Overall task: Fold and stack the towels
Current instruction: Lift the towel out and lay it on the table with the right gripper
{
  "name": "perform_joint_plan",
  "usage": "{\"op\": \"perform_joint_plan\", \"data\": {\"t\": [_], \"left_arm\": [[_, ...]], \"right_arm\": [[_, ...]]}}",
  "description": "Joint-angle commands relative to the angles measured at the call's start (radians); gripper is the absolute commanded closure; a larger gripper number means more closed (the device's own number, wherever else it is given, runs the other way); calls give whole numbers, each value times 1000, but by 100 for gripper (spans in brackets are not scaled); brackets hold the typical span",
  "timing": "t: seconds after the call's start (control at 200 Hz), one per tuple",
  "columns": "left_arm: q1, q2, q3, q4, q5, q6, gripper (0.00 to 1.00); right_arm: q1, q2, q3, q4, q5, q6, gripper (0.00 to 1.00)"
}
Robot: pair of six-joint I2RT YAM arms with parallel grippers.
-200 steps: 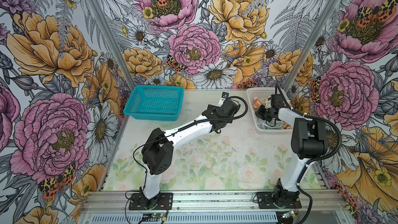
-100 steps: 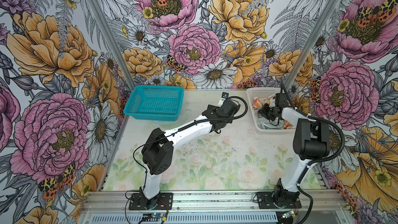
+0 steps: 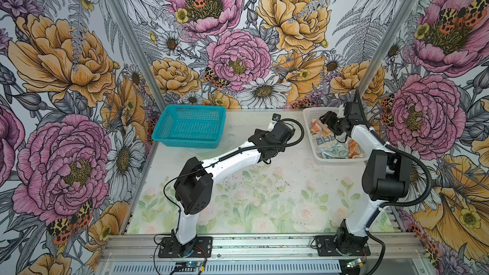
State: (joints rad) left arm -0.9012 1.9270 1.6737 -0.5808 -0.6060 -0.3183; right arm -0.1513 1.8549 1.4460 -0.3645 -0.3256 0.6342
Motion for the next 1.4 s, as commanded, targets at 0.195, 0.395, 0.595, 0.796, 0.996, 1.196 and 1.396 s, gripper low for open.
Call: {"op": "perform_joint_plan", "data": {"t": [0.195, 0.395, 0.595, 0.796, 0.996, 1.196, 1.396], "left_arm": [[-7, -27, -15, -21, 5, -15, 1], [-6, -31, -18, -24, 5, -14, 1], [5, -52, -18, -31, -2, 0, 1], [71, -157, -49, -32, 81, -59, 1], [261, -329, -182, 3, 350, -241, 1], [357, -523, -334, 63, 375, -278, 1], [414, -710, -483, 143, 364, -312, 1]], "right_arm": [[29, 113, 13, -40, 62, -24, 49], [37, 153, 27, -56, 70, -48, 78], [48, 64, 43, -111, 95, -80, 100], [145, -98, 179, -253, 138, -142, 100], [340, -106, 460, -390, 177, -160, 100], [595, 41, 972, -574, 179, -165, 100], [647, 126, 1272, -596, 61, -79, 100]]}}
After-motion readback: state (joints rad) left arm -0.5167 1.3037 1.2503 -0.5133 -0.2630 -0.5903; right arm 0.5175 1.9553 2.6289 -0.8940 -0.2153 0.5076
